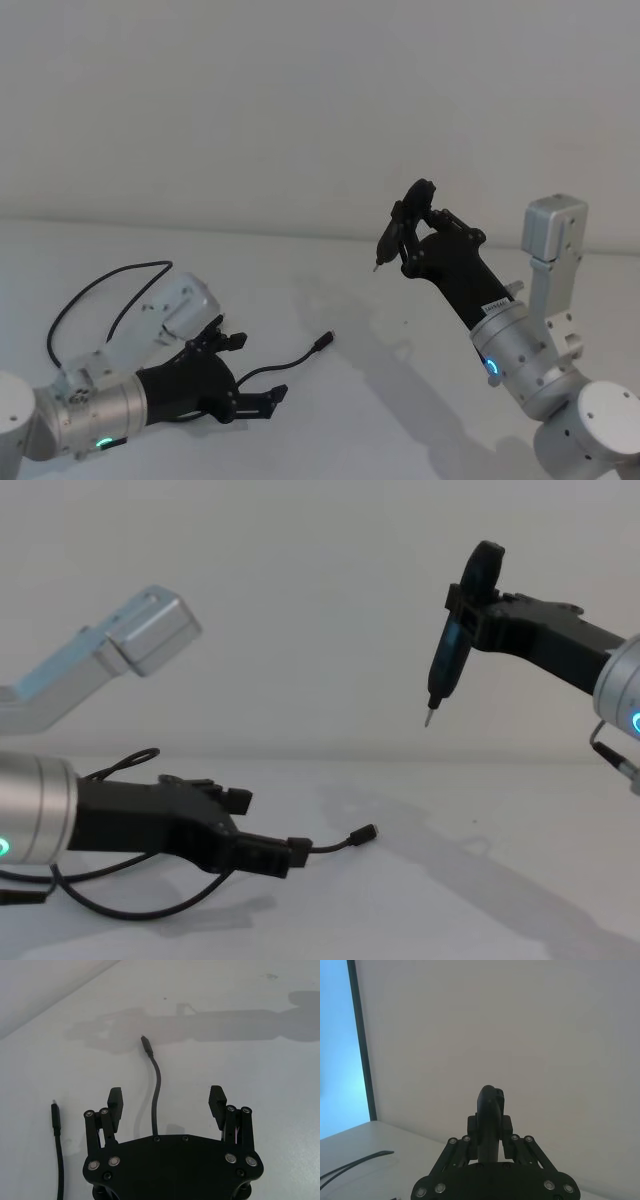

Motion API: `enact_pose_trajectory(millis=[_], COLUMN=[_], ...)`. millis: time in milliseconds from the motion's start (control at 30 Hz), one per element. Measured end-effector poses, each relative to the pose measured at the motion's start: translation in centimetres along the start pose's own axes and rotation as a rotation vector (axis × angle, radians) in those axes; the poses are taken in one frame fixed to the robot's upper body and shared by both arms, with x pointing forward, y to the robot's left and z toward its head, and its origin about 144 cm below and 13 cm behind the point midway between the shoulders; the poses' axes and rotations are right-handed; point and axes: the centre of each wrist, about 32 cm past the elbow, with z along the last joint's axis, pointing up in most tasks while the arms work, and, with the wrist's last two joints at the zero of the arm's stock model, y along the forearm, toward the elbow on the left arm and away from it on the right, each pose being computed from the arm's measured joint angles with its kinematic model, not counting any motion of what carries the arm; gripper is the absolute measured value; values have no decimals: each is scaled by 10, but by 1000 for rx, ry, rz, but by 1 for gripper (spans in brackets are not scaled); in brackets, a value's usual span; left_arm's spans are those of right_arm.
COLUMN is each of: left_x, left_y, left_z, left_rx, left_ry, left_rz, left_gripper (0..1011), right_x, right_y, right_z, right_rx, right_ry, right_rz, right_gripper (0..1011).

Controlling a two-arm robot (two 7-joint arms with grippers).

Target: Pick up the data cable with the one hand.

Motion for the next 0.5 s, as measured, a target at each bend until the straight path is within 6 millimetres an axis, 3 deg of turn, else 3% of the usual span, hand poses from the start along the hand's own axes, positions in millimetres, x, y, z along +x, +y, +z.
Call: enact_pose_trajectory(millis=[500], left_x=[-2], left_y=[-21], left_z=[-5], left_rx=[-17], left_ry=[3], left_rz=[-4], left_gripper=[1001], right_x=[1], right_y=[-7], right_z=[-5], right_rx=[2], right_ry=[14], right_rz=[-5], right_gripper=[275])
